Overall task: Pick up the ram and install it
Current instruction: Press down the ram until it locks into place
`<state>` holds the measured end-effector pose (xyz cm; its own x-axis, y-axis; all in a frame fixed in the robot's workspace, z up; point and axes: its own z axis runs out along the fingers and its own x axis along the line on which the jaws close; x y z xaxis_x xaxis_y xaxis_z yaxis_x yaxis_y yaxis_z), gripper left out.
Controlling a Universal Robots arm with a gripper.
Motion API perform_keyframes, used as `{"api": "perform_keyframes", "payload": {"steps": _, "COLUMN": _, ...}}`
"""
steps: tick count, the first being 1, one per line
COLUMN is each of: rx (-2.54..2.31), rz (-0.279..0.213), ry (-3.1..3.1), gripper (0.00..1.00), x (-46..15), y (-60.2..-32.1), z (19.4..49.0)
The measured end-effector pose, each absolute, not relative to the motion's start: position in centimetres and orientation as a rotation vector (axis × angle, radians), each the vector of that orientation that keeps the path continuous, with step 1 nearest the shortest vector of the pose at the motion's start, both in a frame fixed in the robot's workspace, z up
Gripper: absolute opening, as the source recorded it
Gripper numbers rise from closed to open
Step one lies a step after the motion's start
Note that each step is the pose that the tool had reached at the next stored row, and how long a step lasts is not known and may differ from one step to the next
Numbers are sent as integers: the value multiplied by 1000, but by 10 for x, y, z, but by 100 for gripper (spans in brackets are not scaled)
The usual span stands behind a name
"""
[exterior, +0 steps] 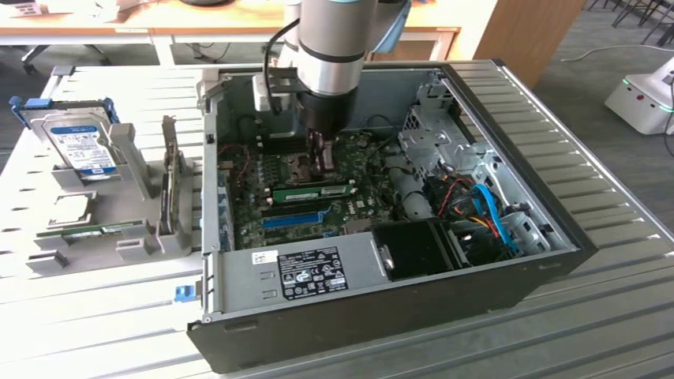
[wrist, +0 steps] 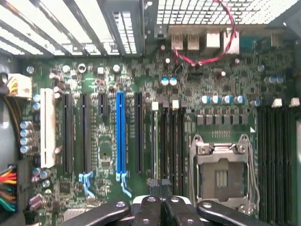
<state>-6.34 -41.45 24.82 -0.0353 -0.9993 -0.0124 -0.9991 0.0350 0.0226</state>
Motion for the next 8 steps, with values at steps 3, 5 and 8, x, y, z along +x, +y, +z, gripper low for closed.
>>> {"api": "perform_keyframes", "payload": {"steps": 3, "rx": 2177, "rz": -39, "ry": -2255, "gripper": 11, "x": -68, "y": -415, "z": 248}}
{"api": "perform_keyframes", "payload": {"steps": 5, "rx": 2177, "rz": -39, "ry": -2255, "gripper": 11, "x": -71, "y": -415, "z": 248}}
{"api": "perform_keyframes", "payload": {"steps": 8, "rx": 2177, "rz": -39, "ry": -2255, "gripper": 11, "x": -76, "y": -415, "z": 248}}
